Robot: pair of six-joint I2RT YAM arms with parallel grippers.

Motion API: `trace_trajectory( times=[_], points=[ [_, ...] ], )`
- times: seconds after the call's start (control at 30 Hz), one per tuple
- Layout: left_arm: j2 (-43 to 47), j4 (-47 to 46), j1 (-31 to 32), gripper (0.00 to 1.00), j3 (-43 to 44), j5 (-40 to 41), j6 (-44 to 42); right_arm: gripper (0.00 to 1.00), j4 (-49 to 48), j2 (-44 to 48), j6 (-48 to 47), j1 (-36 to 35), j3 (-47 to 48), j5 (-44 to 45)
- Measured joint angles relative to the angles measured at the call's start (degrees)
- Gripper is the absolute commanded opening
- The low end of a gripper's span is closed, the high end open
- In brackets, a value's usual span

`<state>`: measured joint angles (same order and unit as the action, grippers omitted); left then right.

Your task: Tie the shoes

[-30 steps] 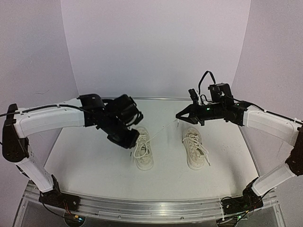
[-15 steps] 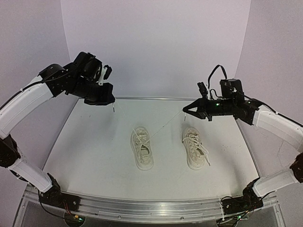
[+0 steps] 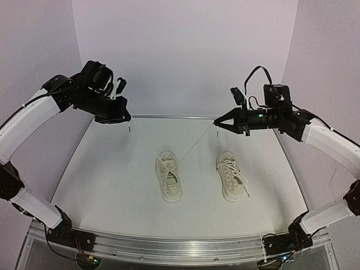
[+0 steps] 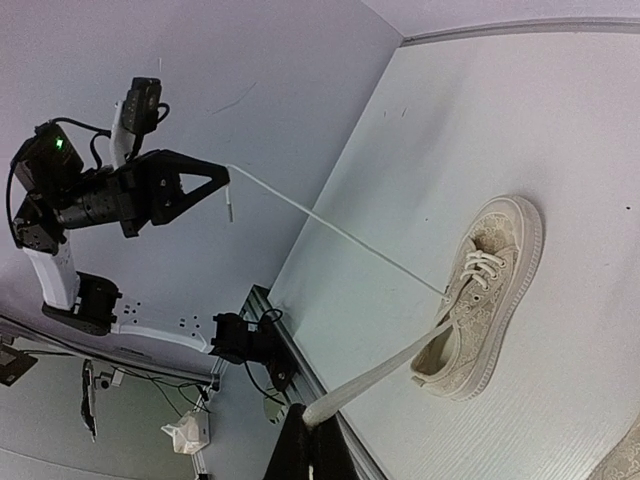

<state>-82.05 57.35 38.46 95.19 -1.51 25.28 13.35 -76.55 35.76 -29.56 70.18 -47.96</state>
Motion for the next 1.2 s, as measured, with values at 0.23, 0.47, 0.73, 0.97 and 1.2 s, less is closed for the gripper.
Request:
trace_trajectory(
  times=[0.23,0.47,0.73,0.97,1.2],
  points=[
    [0.18,-0.27,-0.44,0.00,-1.07,-1.47,-0.50,0.00,-0.25,-2.06,-1.13,-2.54,2.79,-2.60],
    [-0.51,-0.24,-1.15,0.00,1.20,-2.42,-1.71,0.00,-0.64,-3.45,-1.73,-5.14,6.24,-4.06],
    [-0.63,-0.17,-1.73,0.00,1.64,-3.35,-2.56,0.00,-1.20,-3.85,-1.54,-5.59,7.26,-4.13],
    [-0.63,-0.19,-1.87,0.00,2.06,-3.52,-2.80,0.00,-1.78,-3.96,-1.00,-6.71,8.17,-4.07],
    [-0.45,-0.52,-2.06,0.00,1.72,-4.43,-2.70,0.00,-2.46,-3.96,-0.19,-8.53,8.20,-3.81]
  ],
)
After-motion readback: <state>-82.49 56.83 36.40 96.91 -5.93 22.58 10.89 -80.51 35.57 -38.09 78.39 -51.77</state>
